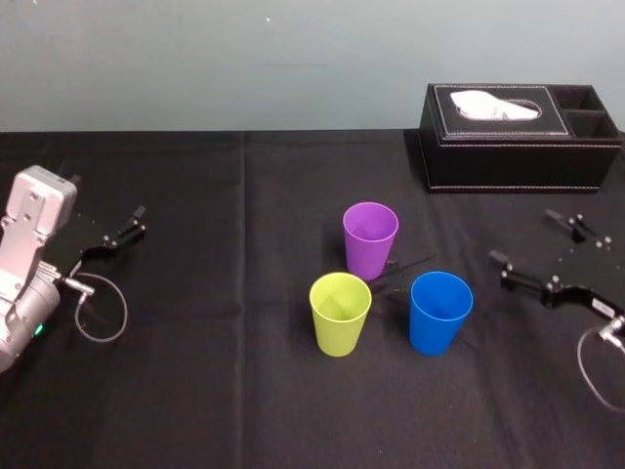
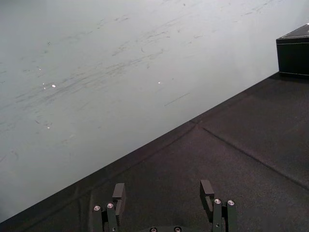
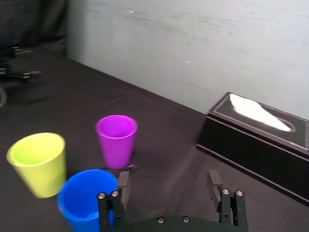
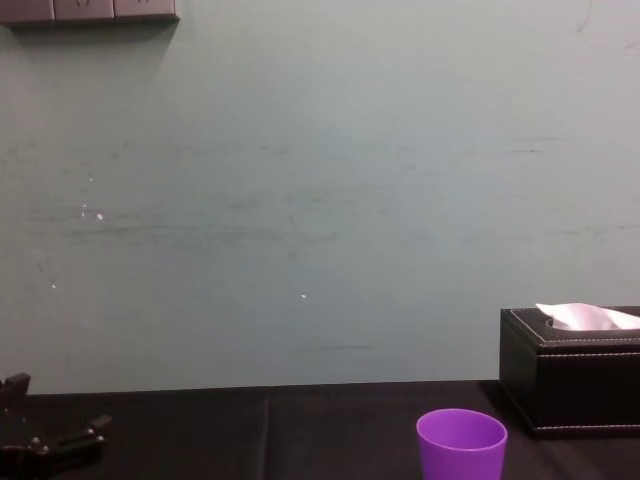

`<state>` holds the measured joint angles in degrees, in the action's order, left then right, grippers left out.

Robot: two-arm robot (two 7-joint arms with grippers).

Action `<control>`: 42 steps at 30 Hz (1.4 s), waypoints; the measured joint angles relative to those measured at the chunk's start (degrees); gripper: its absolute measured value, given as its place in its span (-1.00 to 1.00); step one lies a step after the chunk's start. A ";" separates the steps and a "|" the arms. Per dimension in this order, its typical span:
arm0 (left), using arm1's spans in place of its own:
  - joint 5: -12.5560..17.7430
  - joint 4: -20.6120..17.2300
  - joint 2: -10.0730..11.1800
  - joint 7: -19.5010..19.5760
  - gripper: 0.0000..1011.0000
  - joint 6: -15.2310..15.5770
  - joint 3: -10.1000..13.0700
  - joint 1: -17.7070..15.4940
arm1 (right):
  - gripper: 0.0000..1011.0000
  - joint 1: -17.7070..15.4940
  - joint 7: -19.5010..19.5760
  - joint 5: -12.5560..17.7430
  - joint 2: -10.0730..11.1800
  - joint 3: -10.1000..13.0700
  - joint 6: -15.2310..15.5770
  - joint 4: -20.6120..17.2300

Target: Stack the three plastic cups sequentially using one hand.

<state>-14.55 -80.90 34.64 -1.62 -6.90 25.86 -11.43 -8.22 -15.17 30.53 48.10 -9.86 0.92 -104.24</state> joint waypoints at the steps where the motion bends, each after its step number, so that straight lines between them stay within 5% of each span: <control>1: 0.00 0.00 0.00 0.00 1.00 0.00 0.00 0.00 | 0.98 -0.39 -0.45 0.12 0.29 0.19 0.06 -0.33; 15: 0.00 0.00 0.00 0.00 1.00 0.00 0.00 0.00 | 0.98 -5.20 -6.83 2.71 2.55 2.40 2.43 -3.93; 26: 0.00 0.00 0.00 0.00 1.00 0.00 0.00 0.00 | 0.98 -7.58 -7.54 0.00 2.40 2.28 3.25 -4.90; 42: 0.00 0.00 0.00 0.00 1.00 0.00 0.00 0.00 | 0.98 -5.79 -8.80 -4.93 -0.79 -0.49 4.47 -2.63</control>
<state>-14.55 -80.90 34.65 -1.62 -6.90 25.86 -11.43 -14.01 -23.97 25.60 47.31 -10.35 5.39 -106.87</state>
